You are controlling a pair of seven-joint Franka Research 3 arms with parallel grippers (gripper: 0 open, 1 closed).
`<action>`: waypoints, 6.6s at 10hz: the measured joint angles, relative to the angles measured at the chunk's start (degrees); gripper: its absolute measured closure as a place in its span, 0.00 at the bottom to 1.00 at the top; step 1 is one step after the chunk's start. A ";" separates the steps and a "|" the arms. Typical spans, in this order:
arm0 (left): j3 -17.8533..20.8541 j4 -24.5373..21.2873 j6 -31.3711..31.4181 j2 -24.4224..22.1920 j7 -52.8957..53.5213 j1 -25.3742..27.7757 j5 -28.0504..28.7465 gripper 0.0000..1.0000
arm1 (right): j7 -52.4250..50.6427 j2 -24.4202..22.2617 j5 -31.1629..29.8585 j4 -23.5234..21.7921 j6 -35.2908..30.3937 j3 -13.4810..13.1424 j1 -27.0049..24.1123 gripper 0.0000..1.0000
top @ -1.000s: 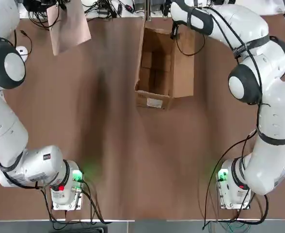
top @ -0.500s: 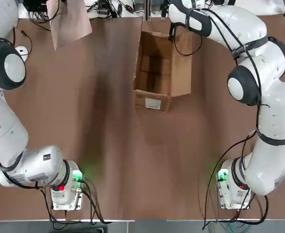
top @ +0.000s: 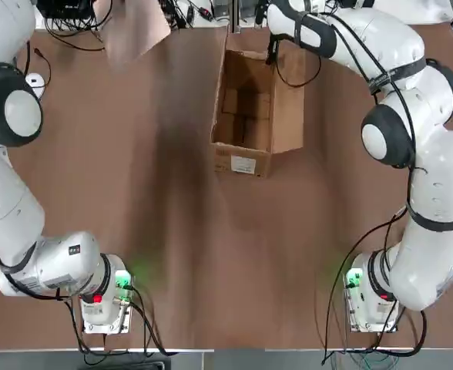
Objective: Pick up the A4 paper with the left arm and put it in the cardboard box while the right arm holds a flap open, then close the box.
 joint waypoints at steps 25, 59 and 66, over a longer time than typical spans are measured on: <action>-5.59 5.03 -1.70 1.47 -29.67 -26.30 18.62 0.97 | 36.55 -15.98 3.88 3.97 -25.10 -15.96 -9.72 0.00; 20.62 19.40 3.17 15.86 -26.97 -55.87 24.76 0.96 | 69.07 -16.18 3.92 3.77 -27.57 -20.22 -11.25 0.00; 21.56 19.70 2.42 15.87 -24.34 -55.56 24.94 0.93 | 69.08 -16.18 3.94 3.33 -27.58 -20.22 -11.51 0.00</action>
